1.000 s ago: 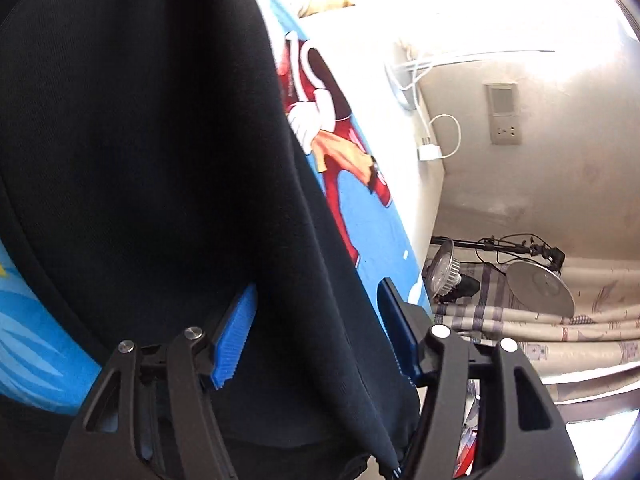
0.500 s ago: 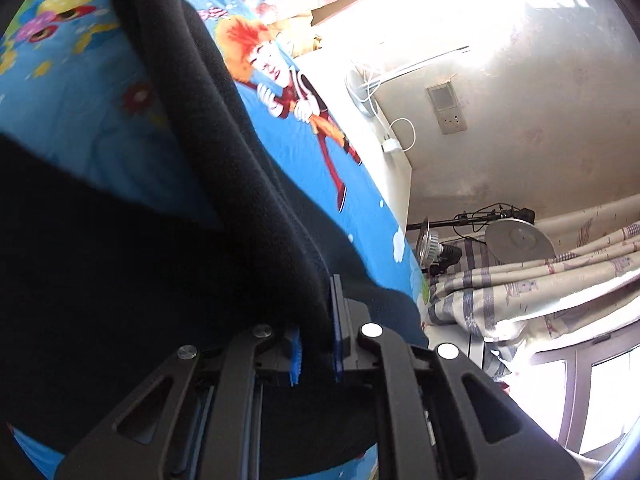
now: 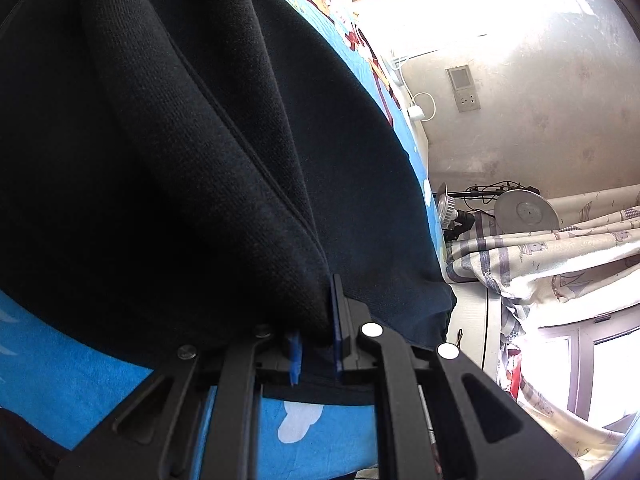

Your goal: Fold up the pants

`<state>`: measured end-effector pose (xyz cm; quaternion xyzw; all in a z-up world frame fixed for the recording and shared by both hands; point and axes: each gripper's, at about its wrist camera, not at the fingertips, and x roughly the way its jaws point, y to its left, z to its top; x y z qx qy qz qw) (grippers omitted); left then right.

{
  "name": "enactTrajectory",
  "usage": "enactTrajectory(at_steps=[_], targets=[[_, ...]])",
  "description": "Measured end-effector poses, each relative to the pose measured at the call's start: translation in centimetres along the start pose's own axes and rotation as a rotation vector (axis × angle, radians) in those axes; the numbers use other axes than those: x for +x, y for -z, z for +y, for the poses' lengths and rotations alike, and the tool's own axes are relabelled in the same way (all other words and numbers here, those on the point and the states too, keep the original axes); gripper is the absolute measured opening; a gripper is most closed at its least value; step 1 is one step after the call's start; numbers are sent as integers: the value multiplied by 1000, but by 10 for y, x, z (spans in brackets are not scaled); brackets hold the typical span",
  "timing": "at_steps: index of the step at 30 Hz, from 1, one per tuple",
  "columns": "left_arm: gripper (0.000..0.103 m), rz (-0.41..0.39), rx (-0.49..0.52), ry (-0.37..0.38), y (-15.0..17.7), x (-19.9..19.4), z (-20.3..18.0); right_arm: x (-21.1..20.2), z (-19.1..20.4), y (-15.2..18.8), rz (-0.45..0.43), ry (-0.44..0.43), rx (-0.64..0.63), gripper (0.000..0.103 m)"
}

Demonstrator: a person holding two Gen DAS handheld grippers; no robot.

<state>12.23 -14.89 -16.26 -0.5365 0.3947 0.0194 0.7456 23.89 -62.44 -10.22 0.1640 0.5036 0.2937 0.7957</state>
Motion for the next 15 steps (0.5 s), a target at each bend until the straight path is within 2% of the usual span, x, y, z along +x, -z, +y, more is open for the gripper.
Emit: enactTrajectory(at_steps=[2,5,7,8,12,13,14,15], targets=[[11,-1,0,5,-1,-6,6,-4,-14,-3,-24,-22,99,38],[11,-2,0,8,1,-14,15,-4,-24,-9,-55,-19,178,38],[11,1,-2,11,1,-14,16,-3,-29,-15,-77,-25,225,43],[12,2,-2,12,-1,-13,17,-1,-32,-19,-80,-33,245,50],[12,12,-7,15,-5,-10,18,4,-35,-30,-99,-38,275,53],[12,15,-7,15,-6,-9,18,5,-35,-32,-104,-37,274,50],[12,19,-10,17,-7,-8,19,7,-34,-35,-106,-15,270,29],[12,21,-10,22,-8,-8,19,8,-33,-36,-102,23,268,21]])
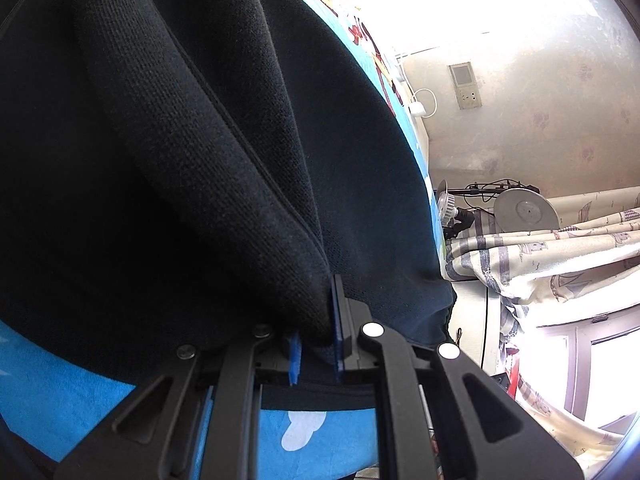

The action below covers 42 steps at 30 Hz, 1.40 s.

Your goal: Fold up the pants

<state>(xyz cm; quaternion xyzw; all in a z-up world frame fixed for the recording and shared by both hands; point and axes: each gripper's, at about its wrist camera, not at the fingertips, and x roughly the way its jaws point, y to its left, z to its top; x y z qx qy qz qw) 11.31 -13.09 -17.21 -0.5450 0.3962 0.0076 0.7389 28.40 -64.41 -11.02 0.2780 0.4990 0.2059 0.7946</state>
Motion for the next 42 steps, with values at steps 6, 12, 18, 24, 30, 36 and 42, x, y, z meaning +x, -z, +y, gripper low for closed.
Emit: enactTrajectory(at_steps=[6,12,18,24,30,36,42], targets=[[7,-27,55,2,21,-32,-19,-47,21,13,-91,58,-81,15],[6,13,8,-31,32,-21,8,-29,-5,29,-32,113,-38,14],[6,-2,30,-50,42,-24,7,-27,-16,38,-24,130,-41,14],[6,21,5,-65,40,-16,15,-25,-13,34,-44,106,-33,46],[26,9,149,-102,34,-49,-6,-26,-6,26,-82,86,-45,61],[56,-318,449,-582,-49,-105,-46,-13,-2,28,-78,191,-92,26],[60,-220,700,-1070,-156,-33,-57,-13,-1,30,-77,224,-108,33]])
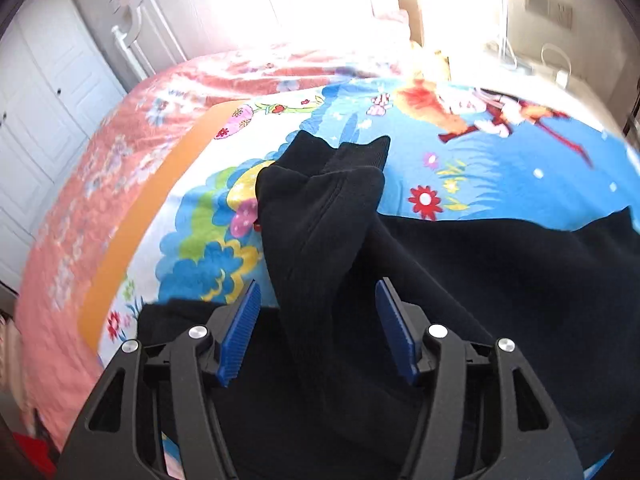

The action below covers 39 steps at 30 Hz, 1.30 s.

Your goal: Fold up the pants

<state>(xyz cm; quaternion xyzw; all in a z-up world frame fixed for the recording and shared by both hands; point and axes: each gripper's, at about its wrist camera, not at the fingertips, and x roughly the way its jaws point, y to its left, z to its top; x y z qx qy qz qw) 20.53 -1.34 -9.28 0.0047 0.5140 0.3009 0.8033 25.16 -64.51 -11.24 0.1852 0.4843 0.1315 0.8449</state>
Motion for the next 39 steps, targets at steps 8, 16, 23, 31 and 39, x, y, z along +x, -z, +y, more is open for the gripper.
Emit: enactTrajectory(at_steps=[8,16,23,31,39], targets=[[14,63,-81,33,-52,33,47,3,7,-3,13,5,-37,24],[16,-83,-964,618,147,-35,225,1,6,-3,16,-10,-45,22],[45,-73,-1132,712,244,25,251,-3,4,-8,40,-73,-11,60],[47,-59,-1216,803,234,55,271,2,-1,-10,48,-163,82,68],[47,-44,-1211,818,228,67,272,-12,-28,-9,15,-245,256,68]])
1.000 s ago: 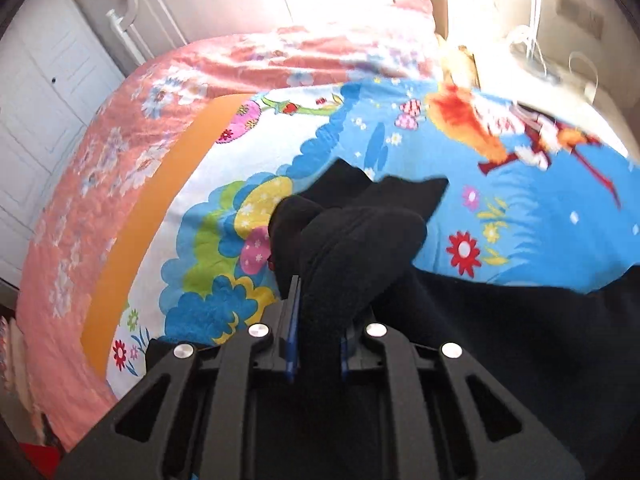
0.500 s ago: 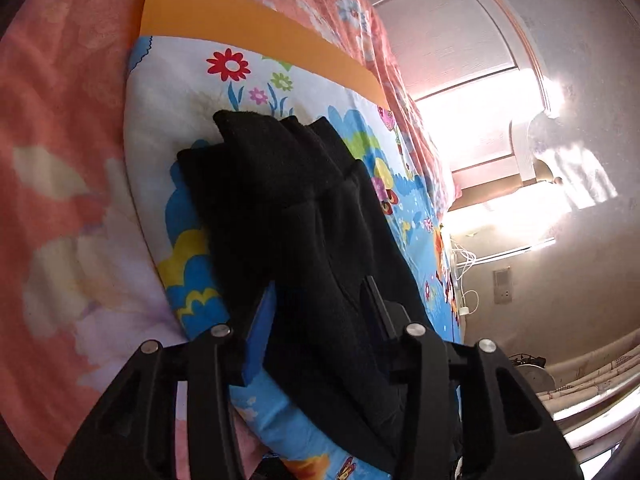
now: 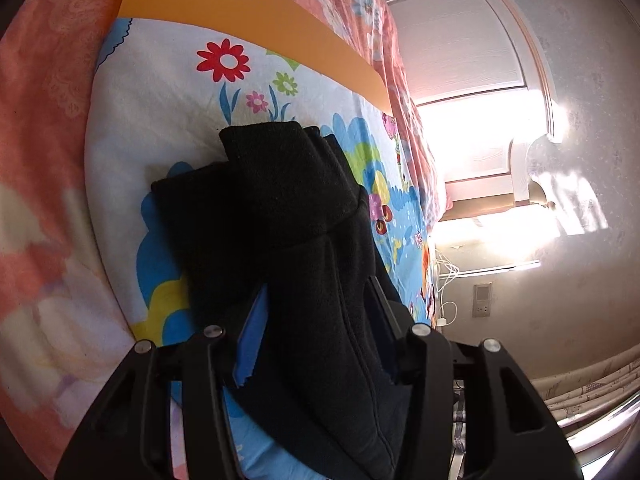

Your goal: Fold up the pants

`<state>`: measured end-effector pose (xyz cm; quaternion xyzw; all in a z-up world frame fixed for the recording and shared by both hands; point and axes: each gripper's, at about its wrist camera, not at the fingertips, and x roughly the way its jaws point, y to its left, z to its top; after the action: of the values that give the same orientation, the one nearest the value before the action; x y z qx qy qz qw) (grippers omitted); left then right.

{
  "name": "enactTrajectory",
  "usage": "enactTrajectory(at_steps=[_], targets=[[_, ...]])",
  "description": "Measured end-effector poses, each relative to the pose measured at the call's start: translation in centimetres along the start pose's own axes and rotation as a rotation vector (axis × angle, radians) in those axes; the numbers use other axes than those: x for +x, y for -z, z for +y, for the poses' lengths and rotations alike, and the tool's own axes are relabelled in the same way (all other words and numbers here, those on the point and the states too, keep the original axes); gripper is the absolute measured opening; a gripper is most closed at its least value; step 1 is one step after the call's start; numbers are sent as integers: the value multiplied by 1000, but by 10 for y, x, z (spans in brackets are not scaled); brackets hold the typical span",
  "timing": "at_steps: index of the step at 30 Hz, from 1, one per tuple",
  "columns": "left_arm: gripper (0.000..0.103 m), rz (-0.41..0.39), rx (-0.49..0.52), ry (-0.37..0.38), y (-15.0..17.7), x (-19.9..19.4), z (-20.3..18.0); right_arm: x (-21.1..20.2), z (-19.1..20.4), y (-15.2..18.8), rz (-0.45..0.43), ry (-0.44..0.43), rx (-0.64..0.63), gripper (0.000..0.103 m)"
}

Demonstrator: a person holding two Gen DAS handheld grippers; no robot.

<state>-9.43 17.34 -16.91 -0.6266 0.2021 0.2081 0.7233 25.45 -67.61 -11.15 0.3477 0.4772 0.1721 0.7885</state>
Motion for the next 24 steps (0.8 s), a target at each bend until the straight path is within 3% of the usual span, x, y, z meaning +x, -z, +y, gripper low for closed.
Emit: enactTrajectory(at_steps=[6,7,8,9,12,14,16,18,20,24], targets=[[39,9,20,-16,0,4,-1,12,5,3,30,15,-8,60],[30,9,24,-31,0,4,-1,13,7,3,26,32,-19,57],[17,10,31,-49,0,4,-1,14,10,2,21,53,-37,46],[13,14,40,-61,0,5,-2,15,13,2,18,79,-60,27],[5,40,73,-141,-5,8,-21,20,28,-8,40,134,-115,16],[5,38,109,-139,-18,3,-52,14,45,-25,24,113,-150,13],[4,0,149,-80,-30,-14,-88,0,61,-40,-9,71,-164,12],[4,-21,153,-44,-31,-31,-101,-11,68,-40,-40,108,-203,12],[4,-14,142,-68,-24,-33,-85,-4,50,-33,-4,155,-185,12],[4,71,58,-154,-9,-12,-17,18,8,-15,79,197,-136,12]])
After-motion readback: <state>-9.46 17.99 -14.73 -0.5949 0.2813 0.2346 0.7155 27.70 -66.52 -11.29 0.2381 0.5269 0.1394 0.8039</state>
